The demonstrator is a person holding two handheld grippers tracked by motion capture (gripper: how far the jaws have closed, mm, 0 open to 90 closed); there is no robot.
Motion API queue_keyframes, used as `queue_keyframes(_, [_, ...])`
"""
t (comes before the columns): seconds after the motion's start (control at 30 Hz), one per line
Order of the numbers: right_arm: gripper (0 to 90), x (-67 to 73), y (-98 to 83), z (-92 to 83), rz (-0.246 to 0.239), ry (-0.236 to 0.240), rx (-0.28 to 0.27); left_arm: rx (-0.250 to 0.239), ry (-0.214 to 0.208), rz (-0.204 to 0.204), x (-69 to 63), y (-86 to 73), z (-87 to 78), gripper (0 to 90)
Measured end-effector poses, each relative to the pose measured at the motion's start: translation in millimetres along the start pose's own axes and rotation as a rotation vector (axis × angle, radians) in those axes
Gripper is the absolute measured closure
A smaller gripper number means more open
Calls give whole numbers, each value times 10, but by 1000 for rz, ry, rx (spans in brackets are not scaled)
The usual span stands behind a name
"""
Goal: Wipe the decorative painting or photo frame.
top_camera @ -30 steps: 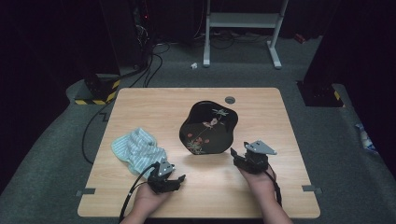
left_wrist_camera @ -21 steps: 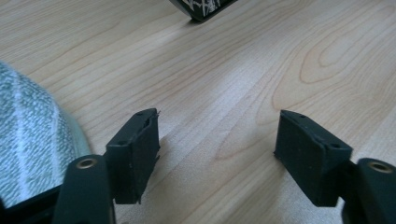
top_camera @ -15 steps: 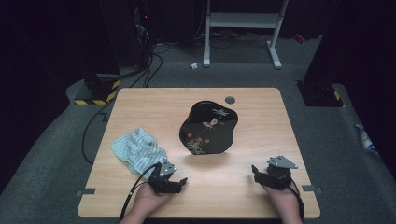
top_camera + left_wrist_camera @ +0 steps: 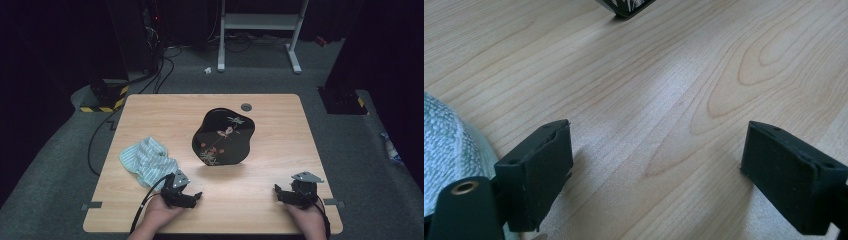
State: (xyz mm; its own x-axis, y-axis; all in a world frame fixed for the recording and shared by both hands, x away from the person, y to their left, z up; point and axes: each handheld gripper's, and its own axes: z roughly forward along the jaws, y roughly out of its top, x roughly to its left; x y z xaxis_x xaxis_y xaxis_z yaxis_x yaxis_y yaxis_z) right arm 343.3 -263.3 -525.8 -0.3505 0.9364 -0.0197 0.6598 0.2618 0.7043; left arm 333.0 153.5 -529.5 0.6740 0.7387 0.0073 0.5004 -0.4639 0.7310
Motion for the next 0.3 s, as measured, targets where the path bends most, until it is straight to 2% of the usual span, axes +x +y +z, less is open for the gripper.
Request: queue_keyframes(0.3, [127, -2, -10, -15, 10, -7, -3, -2, -6, -2, 6, 6, 7, 135])
